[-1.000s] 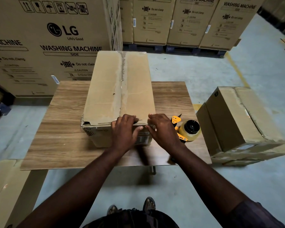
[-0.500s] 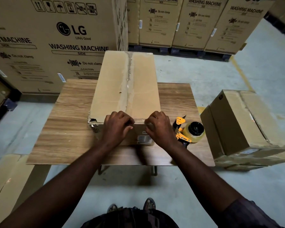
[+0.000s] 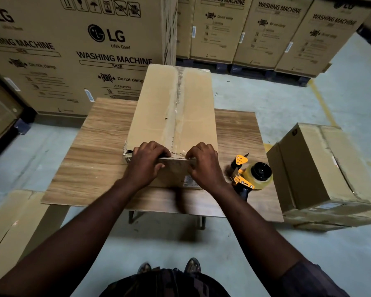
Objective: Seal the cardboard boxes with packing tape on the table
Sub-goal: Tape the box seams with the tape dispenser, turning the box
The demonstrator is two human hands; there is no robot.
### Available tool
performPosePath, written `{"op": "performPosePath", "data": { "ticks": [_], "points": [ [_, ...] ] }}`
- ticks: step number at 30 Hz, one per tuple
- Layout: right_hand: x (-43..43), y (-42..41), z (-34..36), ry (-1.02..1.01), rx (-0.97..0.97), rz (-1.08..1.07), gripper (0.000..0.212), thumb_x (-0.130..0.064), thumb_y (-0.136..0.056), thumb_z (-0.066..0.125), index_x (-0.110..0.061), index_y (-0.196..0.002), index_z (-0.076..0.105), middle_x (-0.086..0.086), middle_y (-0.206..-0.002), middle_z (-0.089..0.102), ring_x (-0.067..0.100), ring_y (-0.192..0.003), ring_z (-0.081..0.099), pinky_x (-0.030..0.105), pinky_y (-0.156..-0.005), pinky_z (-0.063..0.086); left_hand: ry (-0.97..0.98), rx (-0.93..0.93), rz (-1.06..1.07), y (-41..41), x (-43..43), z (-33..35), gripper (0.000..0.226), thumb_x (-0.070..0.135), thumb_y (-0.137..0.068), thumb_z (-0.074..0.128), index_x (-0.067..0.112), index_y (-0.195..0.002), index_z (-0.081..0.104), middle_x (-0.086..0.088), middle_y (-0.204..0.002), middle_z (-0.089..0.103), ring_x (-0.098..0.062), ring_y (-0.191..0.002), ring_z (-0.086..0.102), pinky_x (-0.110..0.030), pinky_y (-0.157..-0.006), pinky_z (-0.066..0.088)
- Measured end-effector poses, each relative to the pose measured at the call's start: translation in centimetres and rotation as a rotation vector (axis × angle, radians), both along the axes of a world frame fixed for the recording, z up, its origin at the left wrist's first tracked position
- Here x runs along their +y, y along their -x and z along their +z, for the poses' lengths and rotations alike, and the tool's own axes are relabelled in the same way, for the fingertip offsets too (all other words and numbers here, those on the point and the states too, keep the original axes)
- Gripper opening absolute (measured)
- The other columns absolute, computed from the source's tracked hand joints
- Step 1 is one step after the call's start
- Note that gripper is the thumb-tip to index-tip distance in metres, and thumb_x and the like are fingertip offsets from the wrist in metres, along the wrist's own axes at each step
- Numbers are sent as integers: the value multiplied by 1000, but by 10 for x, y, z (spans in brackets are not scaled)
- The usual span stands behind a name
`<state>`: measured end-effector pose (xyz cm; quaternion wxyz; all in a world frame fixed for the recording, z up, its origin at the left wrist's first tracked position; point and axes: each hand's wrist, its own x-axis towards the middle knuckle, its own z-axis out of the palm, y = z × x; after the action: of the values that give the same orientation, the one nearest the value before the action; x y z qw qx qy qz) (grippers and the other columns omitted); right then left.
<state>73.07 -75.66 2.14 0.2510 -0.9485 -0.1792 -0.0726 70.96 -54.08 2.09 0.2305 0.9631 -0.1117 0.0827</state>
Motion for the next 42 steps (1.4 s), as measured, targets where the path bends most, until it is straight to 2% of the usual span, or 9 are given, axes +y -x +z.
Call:
{"op": "performPosePath", "data": {
  "ticks": [5,9,12,17,23,28,34,39,42],
  "points": [
    [21,-2,7,-39,-14,23,24,-30,-82,76,-19,-101,67,3,-101,61,25,-99,52,38,-79,39,38,-13,79,-5,10,4,20,49,-84,71,35,-98,67,10,-101,59,-17,-102,52,-35,-82,26],
    [22,1,-3,-38,-32,-2,23,-27,-80,78,-22,-101,69,0,-101,60,24,-99,51,36,-79,38,21,6,49,-1,33,2,23,37,-83,77,36,-103,66,9,-103,57,-19,-104,52,-37,-84,29],
    [21,3,-7,29,-19,-23,36,-15,-73,79,-25,-106,68,-1,-107,59,25,-103,51,37,-82,40,18,26,1,3,48,0,32,25,-81,80,34,-108,65,10,-106,56,-20,-106,51,-39,-87,34],
    [48,-2,7,-5,-38,18,24,-38,-83,76,-22,-98,67,1,-101,60,24,-99,52,38,-80,40,64,15,48,2,66,4,19,40,-83,77,36,-98,67,12,-99,58,-13,-102,50,-39,-87,33],
    [49,2,-7,19,-25,-3,27,-26,-77,78,-24,-101,67,0,-104,59,27,-102,53,39,-81,38,49,99,21,4,73,-1,37,19,-80,79,38,-105,62,16,-103,52,-14,-104,47,-39,-89,33],
    [66,0,3,49,-60,13,25,-40,-81,76,-22,-95,66,2,-99,61,25,-98,52,39,-79,38,104,82,22,-1,76,5,24,46,-79,74,37,-99,63,16,-95,52,-10,-98,48,-38,-88,33],
    [73,2,-4,40,-55,-38,29,-38,-75,80,-23,-95,65,2,-100,59,28,-98,52,38,-78,36,111,116,-6,-1,80,1,36,20,-77,81,36,-103,62,16,-98,52,-9,-99,46,-43,-94,37],
    [83,-1,5,33,-43,7,28,-44,-79,78,-23,-94,65,1,-98,60,25,-98,51,39,-79,38,207,96,-51,-5,86,3,25,45,-76,74,36,-97,65,14,-92,56,-6,-90,52,-42,-84,48],
    [92,-2,2,19,-65,29,26,-46,-83,75,-23,-91,67,0,-95,59,25,-94,52,38,-77,38,231,70,-81,-8,88,3,19,36,-78,75,34,-95,68,13,-91,58,-6,-88,54,-42,-78,50]
  ]
}}
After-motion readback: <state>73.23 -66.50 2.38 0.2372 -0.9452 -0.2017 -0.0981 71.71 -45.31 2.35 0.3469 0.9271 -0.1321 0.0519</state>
